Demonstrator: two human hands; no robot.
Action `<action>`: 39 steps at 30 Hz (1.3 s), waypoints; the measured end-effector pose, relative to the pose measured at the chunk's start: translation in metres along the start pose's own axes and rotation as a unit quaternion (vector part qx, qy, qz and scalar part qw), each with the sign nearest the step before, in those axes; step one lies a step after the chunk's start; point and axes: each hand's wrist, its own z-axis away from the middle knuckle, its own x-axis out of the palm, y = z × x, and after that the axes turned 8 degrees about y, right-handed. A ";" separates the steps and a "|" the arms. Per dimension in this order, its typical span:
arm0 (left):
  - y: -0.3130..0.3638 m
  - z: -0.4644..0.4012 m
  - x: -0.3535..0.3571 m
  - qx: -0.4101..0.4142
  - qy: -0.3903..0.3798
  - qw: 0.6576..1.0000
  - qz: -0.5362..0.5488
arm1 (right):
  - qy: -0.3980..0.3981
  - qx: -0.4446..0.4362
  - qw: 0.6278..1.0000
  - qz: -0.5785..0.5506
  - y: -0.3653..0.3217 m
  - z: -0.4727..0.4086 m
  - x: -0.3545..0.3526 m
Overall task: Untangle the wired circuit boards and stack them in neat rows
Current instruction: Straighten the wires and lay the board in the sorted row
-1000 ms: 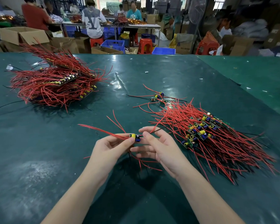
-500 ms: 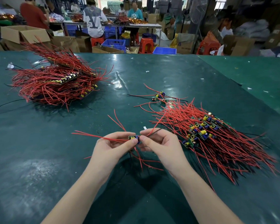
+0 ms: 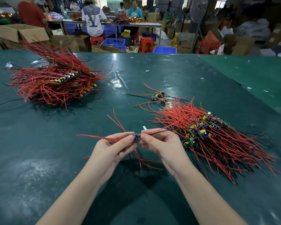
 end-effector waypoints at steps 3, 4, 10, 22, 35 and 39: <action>-0.001 0.000 0.000 -0.005 -0.012 1.000 0.001 | -0.008 0.047 0.998 -0.039 -0.002 -0.001 -0.001; -0.001 0.000 -0.001 -0.006 -0.016 1.000 0.000 | -0.012 0.061 0.997 -0.047 -0.002 -0.002 -0.001; -0.002 0.000 0.000 0.009 -0.018 1.000 -0.009 | -0.011 0.108 0.992 -0.071 -0.002 -0.003 -0.002; 0.001 0.008 0.007 0.153 0.061 0.966 -0.201 | 0.084 0.093 0.990 -0.065 -0.004 -0.004 -0.007; 0.000 0.002 0.004 0.044 0.024 0.999 0.005 | 0.019 0.151 0.972 -0.178 -0.012 0.001 0.000; 0.000 0.002 0.004 0.039 0.015 0.999 0.014 | -0.018 0.121 0.977 -0.174 -0.014 0.003 0.001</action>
